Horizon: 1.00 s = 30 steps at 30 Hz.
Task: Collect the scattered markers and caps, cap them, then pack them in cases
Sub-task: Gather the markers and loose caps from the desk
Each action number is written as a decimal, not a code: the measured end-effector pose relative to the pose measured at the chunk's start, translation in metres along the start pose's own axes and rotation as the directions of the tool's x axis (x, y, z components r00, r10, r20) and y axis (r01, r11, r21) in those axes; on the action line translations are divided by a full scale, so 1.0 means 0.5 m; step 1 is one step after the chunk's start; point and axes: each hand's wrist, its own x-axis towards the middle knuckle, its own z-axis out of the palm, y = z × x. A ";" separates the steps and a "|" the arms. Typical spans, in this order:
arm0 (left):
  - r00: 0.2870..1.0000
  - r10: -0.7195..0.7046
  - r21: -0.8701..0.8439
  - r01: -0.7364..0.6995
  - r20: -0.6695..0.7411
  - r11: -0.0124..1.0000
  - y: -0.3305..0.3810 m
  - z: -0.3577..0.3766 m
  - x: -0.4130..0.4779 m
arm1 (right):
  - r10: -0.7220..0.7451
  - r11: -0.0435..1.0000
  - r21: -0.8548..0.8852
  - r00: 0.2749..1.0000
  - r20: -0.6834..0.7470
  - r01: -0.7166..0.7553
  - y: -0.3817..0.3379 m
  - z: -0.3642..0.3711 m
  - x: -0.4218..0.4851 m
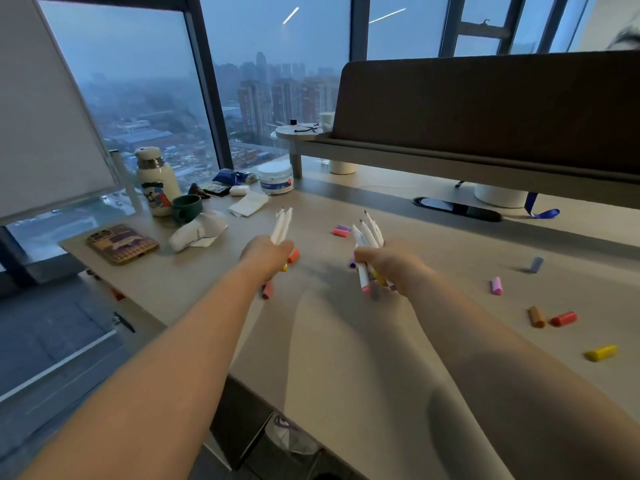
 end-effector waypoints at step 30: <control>0.902 0.091 -0.563 0.183 0.422 0.806 0.101 0.026 -0.094 | 0.043 0.830 0.558 0.998 -0.041 -0.013 0.019 -0.063 -0.051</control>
